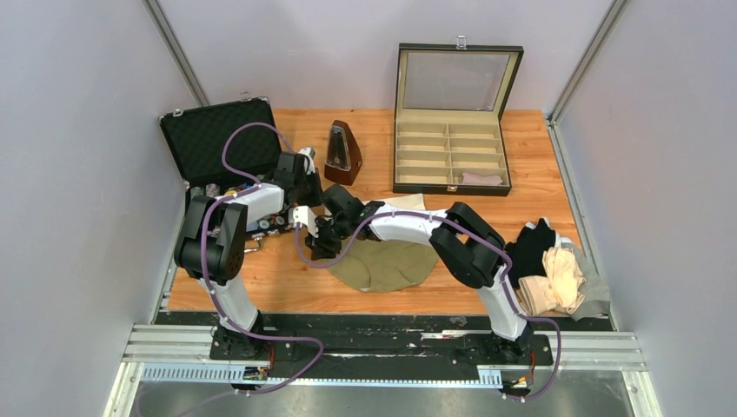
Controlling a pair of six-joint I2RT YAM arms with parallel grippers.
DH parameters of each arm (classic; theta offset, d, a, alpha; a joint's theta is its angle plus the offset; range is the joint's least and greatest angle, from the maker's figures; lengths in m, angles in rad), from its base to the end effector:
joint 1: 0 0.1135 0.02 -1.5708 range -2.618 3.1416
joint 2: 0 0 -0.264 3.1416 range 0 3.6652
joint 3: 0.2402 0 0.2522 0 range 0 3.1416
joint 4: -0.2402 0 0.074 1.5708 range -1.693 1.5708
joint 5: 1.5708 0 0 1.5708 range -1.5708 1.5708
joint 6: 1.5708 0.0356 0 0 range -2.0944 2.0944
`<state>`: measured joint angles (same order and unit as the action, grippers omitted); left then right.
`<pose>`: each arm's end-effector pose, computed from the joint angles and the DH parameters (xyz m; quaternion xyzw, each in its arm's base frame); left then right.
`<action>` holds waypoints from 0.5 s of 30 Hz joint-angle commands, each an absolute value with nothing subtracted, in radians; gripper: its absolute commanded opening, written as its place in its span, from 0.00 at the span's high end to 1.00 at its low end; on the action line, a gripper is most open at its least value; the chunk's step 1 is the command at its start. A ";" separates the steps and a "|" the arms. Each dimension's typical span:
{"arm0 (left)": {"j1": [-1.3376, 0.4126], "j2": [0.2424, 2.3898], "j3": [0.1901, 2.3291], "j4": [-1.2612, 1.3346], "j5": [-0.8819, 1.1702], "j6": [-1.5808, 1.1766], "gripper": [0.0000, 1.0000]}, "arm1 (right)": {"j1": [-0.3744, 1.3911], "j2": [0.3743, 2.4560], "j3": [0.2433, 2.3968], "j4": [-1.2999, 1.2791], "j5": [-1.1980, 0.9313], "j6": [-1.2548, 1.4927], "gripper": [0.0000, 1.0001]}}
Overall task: Roll the underwear
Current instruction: Fold the underwear at the center of the board.
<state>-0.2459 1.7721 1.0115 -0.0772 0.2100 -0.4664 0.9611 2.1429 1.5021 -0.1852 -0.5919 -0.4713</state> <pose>0.3516 -0.0959 0.1659 -0.0648 0.9269 -0.2160 0.2999 0.2502 0.3929 0.1610 -0.6650 0.6024 0.3479 0.2718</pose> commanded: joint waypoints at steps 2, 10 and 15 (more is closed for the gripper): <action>-0.238 1.759 1.036 -0.049 0.219 -0.464 1.00 | 0.966 2.120 1.491 -0.190 -0.568 -0.511 0.66; -0.237 1.767 1.043 -0.051 0.225 -0.467 1.00 | 0.966 2.154 1.490 -0.212 -0.562 -0.534 0.63; -0.238 1.767 1.045 -0.056 0.223 -0.466 1.00 | 0.968 2.178 1.509 -0.209 -0.566 -0.541 0.65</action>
